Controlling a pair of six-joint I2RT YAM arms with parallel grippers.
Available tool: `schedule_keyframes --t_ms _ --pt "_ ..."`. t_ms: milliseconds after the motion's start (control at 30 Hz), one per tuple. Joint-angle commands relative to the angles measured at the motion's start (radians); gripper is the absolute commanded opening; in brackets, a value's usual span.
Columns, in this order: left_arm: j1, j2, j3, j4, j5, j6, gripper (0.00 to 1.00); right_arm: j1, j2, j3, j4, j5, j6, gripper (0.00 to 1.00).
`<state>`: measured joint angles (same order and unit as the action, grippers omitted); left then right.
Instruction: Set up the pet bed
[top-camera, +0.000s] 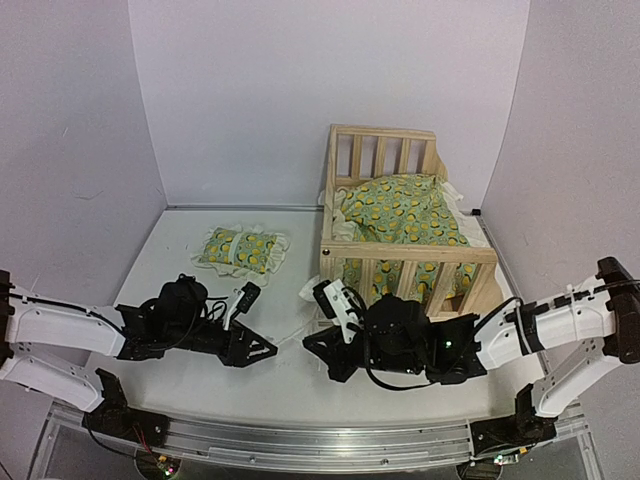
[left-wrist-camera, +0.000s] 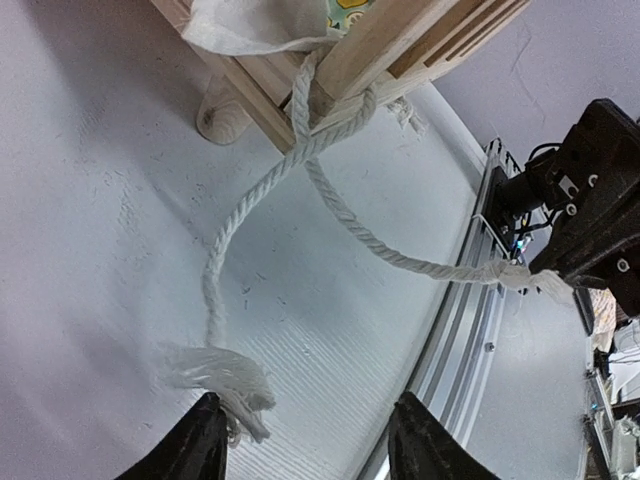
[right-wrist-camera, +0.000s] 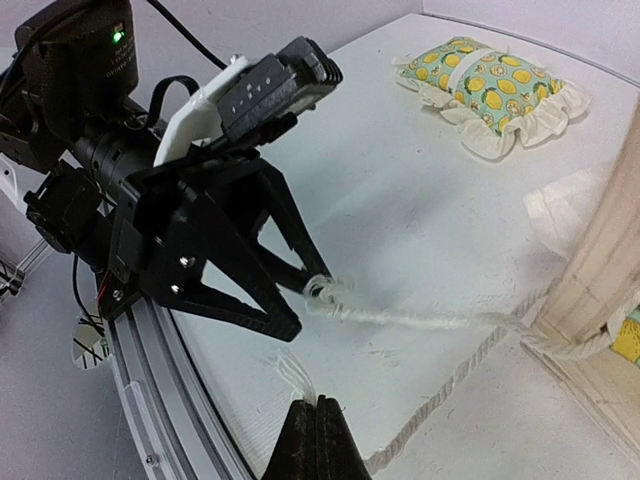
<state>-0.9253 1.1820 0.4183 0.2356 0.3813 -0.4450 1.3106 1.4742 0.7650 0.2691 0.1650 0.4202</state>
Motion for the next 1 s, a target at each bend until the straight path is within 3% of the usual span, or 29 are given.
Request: schedule_keyframes --t_ms 0,100,300,600,667,800,967 --pt "-0.004 -0.027 0.044 0.045 -0.1 -0.007 0.65 0.001 -0.057 -0.102 0.205 -0.007 0.06 0.0" --pt "-0.004 -0.018 0.09 0.058 -0.168 -0.013 0.74 0.001 -0.058 -0.165 0.299 -0.032 0.081 0.0" --pt "-0.003 0.141 0.196 0.158 -0.089 -0.013 0.69 0.001 -0.05 -0.199 0.352 -0.041 0.078 0.0" --pt "-0.003 -0.107 -0.003 0.079 -0.278 -0.165 0.8 0.001 -0.082 -0.238 0.317 -0.037 0.077 0.0" --pt "-0.001 -0.118 -0.034 0.195 -0.217 -0.156 0.74 0.001 -0.086 -0.254 0.321 -0.046 0.08 0.0" --pt "0.01 0.06 0.045 0.406 0.014 -0.128 0.48 0.001 -0.104 -0.284 0.354 -0.084 0.072 0.0" --pt "0.087 0.338 0.061 0.806 0.293 -0.178 0.45 0.001 -0.097 -0.29 0.387 -0.121 0.013 0.0"
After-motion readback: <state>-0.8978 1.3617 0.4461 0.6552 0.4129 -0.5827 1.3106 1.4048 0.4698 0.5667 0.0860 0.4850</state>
